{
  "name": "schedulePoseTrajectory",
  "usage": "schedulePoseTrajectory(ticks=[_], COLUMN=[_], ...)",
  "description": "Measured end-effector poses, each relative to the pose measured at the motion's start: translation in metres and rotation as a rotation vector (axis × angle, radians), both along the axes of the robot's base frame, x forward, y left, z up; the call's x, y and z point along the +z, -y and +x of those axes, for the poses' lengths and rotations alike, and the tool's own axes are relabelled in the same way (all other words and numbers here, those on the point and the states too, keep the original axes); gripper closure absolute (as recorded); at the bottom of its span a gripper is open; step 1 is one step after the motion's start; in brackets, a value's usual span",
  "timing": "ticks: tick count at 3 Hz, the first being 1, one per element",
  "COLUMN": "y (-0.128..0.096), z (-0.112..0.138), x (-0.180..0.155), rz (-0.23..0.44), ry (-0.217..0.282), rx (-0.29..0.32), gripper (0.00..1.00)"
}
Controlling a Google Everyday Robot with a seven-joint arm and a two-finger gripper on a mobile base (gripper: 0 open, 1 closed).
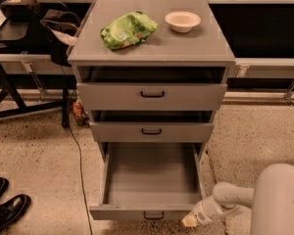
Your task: Close bottom drawer
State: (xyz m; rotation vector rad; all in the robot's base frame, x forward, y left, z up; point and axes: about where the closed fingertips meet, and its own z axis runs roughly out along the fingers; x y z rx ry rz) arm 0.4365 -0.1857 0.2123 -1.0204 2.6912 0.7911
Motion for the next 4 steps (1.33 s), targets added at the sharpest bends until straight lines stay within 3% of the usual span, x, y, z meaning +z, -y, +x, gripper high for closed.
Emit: schedulePoseTrajectory(ticks=[2, 4], y=[0.002, -0.01], z=[0.01, 0.037], x=[-0.026, -0.036], rz=[0.011, -0.001], ry=[-0.024, -0.033], rx=[-0.026, 0.014], gripper=[1.0, 1.0])
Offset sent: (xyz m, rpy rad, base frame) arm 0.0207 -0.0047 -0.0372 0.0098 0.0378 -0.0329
